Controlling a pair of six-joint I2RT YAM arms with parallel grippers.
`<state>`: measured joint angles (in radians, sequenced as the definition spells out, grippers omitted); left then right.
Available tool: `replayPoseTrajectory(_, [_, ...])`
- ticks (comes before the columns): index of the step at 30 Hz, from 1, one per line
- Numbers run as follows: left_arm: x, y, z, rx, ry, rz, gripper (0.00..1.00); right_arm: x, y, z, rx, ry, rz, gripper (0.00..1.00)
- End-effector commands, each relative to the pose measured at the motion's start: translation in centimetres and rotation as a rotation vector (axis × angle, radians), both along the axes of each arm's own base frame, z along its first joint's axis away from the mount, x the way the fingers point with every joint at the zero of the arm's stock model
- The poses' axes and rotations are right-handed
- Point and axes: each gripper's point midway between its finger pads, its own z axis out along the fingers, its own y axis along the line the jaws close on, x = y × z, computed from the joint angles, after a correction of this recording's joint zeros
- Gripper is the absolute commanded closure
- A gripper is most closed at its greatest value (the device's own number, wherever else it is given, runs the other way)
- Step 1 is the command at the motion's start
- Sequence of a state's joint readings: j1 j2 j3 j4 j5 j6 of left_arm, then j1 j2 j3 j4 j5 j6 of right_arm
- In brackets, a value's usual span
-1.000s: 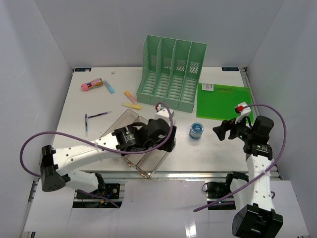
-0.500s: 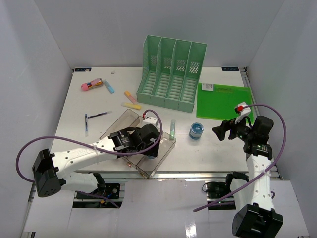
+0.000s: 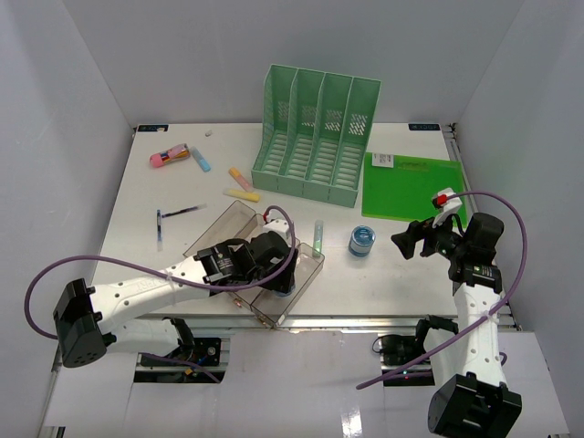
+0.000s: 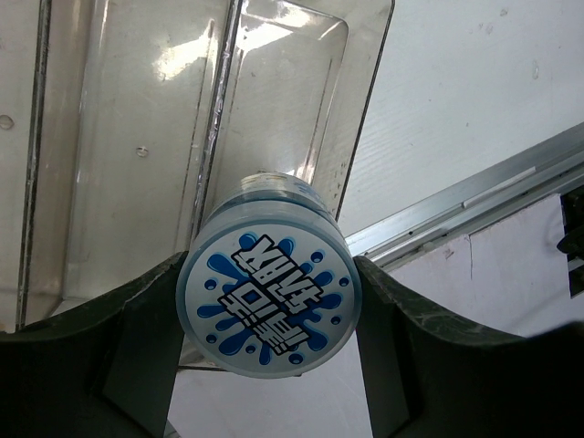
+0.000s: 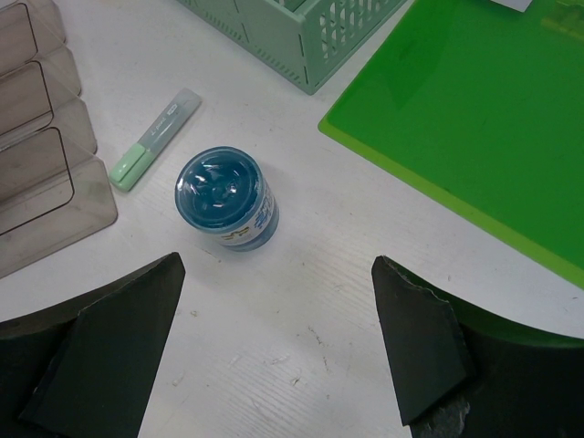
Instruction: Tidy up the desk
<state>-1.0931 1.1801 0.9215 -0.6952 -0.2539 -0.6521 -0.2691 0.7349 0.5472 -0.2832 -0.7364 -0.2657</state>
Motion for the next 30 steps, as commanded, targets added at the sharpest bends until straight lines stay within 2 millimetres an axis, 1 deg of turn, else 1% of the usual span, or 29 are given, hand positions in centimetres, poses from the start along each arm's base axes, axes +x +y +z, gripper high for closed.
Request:
replayPoseTrajectory(1, [-0.2, -1.3, 0.7, -0.072, -0.006, -0.04, 0.95, 0.3, 0.0, 1.0, -0.004, -0.034, 0.01, 0.1])
replayPoseTrajectory(6, [-0.3, -1.3, 0.0, -0.062, 0.002, -0.043, 0.95, 0.3, -0.1, 0.9, -0.003, -0.031, 0.009, 0.1])
replayPoseTrajectory(10, [-0.2, -0.8, -1.2, -0.024, 0.008, -0.033, 0.94, 0.3, -0.1, 1.0, -0.003, -0.032, 0.009, 0.1])
replayPoseTrajectory(12, [-0.1, -0.4, -2.0, 0.002, 0.013, -0.027, 0.93, 0.3, -0.1, 1.0, -0.004, -0.033, 0.01, 0.1])
replayPoseTrajectory(15, [-0.2, -0.1, -2.8, 0.03, 0.022, -0.024, 0.87, 0.3, 0.0, 0.9, -0.004, -0.033, 0.012, 0.1])
replayPoseTrajectory(18, [-0.3, -0.1, -3.1, 0.037, 0.029, -0.026, 0.65, 0.2, 0.1, 1.0, -0.001, -0.036, 0.022, 0.1])
replayPoseTrajectory(21, [-0.3, -0.3, -2.9, 0.027, 0.029, -0.03, 0.4, -0.1, 0.6, 1.0, 0.003, -0.043, 0.056, 0.1])
replayPoseTrajectory(23, [-0.3, -0.6, -2.5, 0.015, 0.028, -0.037, 0.27, -0.4, 1.1, 1.2, 0.011, -0.051, 0.092, 0.1])
replayPoseTrajectory(28, [-0.3, -1.5, -1.4, -0.029, 0.021, -0.061, 0.11, -1.3, 2.6, 1.2, 0.036, -0.048, 0.213, 0.1])
replayPoseTrajectory(30, [-0.3, -1.8, -1.1, -0.037, 0.015, -0.073, 0.08, -1.4, 3.0, 0.9, 0.042, -0.027, 0.242, 0.1])
